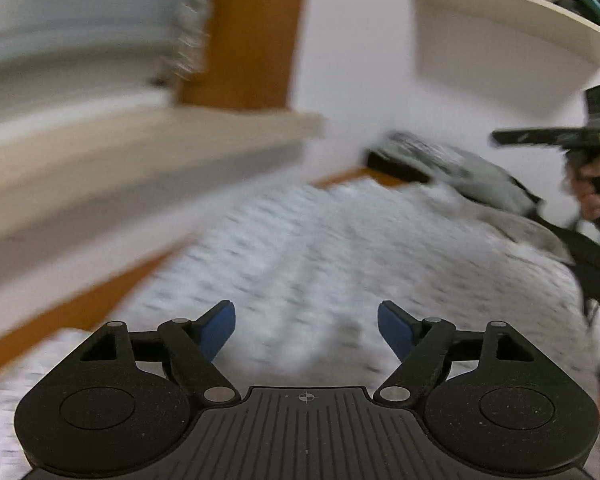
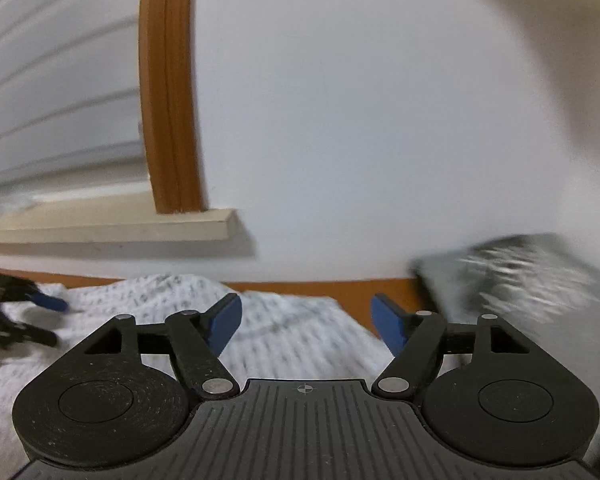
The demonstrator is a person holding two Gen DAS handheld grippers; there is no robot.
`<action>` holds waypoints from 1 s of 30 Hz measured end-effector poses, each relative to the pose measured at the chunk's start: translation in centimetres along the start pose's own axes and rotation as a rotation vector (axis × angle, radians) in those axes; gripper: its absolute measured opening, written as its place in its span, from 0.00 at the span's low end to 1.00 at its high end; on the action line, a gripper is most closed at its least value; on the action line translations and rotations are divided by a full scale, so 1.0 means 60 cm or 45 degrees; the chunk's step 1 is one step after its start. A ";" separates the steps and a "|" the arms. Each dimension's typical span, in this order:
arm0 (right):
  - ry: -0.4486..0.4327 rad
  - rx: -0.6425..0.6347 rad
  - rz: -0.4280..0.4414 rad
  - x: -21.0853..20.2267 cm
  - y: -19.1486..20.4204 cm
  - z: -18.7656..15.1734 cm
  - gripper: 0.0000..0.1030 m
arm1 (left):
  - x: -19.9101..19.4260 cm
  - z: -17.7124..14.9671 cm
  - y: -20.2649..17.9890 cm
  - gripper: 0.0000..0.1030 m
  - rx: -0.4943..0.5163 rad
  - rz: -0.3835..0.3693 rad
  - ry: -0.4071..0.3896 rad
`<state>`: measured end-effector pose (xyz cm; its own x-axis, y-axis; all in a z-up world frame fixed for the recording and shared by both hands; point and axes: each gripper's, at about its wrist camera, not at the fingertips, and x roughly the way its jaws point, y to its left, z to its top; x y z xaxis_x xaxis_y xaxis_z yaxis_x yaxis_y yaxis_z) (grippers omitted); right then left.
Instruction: Fold clothes
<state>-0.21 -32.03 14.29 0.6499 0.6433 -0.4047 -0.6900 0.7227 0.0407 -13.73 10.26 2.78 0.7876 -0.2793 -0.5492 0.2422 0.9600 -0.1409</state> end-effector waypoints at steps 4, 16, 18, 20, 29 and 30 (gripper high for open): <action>0.013 0.056 -0.230 -0.138 -0.044 -0.073 0.69 | 0.013 -0.011 -0.010 0.82 0.023 -0.024 0.040; 0.306 0.078 -0.705 -0.291 -0.038 -0.298 0.69 | 0.015 -0.017 -0.017 0.89 0.037 0.029 0.075; 0.347 0.058 -0.731 -0.297 -0.039 -0.319 0.70 | 0.015 -0.018 -0.017 0.89 0.042 0.031 0.076; 0.385 0.066 -0.742 -0.313 -0.041 -0.332 0.70 | 0.014 -0.019 -0.018 0.89 0.042 0.032 0.076; 0.556 0.413 -0.836 -0.295 -0.095 -0.458 0.71 | 0.018 -0.019 -0.019 0.89 0.050 0.038 0.086; 0.571 0.429 -0.885 -0.293 -0.112 -0.473 0.71 | 0.018 -0.019 -0.019 0.89 0.048 0.037 0.086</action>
<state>-16.03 -55.36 -4.77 0.6518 -0.0765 -0.7545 -0.0101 0.9939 -0.1095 -13.83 8.91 1.42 0.7551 -0.2481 -0.6068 0.2422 0.9657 -0.0935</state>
